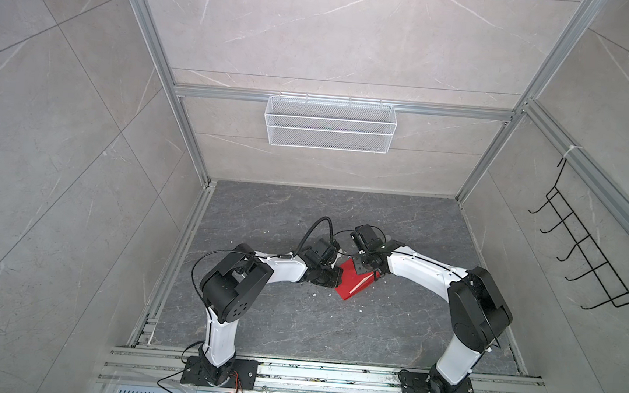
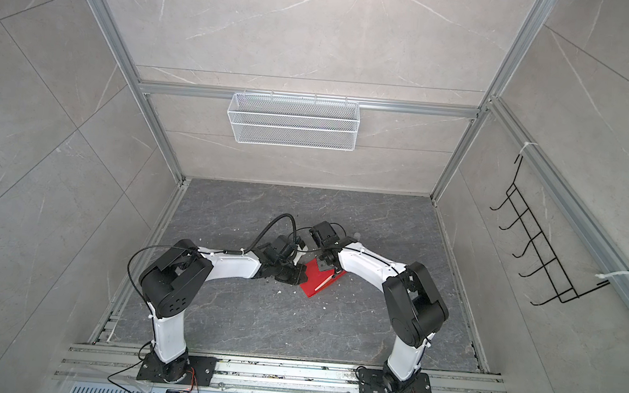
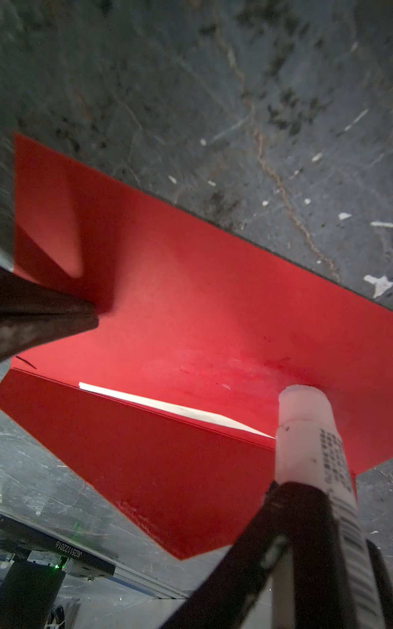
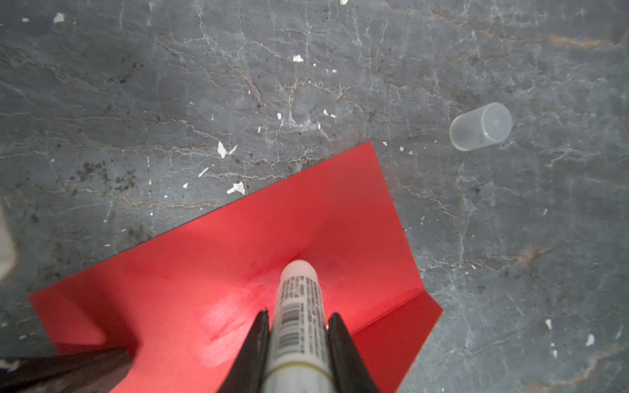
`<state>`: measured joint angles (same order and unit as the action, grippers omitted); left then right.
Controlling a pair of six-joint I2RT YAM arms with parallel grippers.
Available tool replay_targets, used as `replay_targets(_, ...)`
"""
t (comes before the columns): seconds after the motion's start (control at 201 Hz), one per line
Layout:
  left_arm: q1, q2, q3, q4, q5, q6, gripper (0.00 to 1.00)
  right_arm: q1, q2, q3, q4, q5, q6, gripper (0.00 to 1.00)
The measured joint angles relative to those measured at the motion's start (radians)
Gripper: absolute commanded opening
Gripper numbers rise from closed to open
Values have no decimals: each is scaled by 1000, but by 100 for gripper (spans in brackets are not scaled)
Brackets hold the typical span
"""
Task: Place the letter into the envelope and seal it
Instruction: 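Raise the right gripper with the glue stick while the left gripper shifts the envelope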
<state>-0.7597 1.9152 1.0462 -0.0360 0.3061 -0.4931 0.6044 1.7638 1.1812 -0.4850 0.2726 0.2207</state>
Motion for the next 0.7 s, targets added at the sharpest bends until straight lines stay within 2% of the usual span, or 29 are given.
replay_targets(0.359,0,0,1,0,0,0,0,-169,-314,-55,63,-183,75,0)
replay_targets(0.548,-1,-6,7,-12,-13,6,0,-195,-358,-81,100,-264,102,0)
replay_targets(0.697,-8,-41,24,-124,-66,31,1,-198,-378,-98,124,-301,110,0)
